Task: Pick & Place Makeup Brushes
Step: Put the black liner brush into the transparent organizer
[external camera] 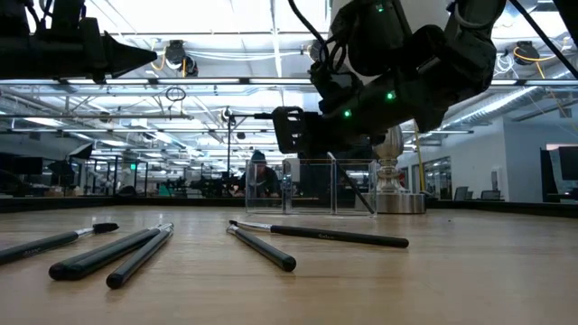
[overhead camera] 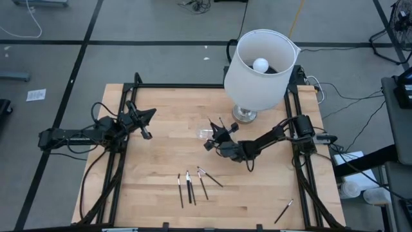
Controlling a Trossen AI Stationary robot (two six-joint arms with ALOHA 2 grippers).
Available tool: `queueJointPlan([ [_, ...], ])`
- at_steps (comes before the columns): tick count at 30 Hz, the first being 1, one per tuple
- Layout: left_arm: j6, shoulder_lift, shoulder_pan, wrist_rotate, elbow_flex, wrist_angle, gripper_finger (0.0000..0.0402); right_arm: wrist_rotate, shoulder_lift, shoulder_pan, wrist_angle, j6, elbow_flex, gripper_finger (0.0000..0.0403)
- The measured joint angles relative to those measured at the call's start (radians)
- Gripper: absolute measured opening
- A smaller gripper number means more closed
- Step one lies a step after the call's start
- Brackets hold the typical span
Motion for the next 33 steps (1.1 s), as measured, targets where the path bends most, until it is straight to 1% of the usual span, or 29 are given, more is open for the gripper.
queueJointPlan([
  [9,-0.005,0.0,0.0,0.0,0.0,0.0,0.0017,-0.001,0.0,0.0,-0.015,0.02,0.0,0.0],
  [19,-0.006,0.0,0.0,0.0,0.0,0.0,0.0017,-0.005,0.0,0.0,-0.028,0.068,0.0,0.0],
  [23,-0.006,0.0,0.0,0.0,0.0,0.0,0.0017,-0.005,0.0,0.0,-0.053,0.121,0.0,0.0],
  [33,-0.009,0.0,0.0,0.0,0.0,0.0,0.0017,-0.005,0.0,0.0,-0.077,0.146,0.0,0.0],
])
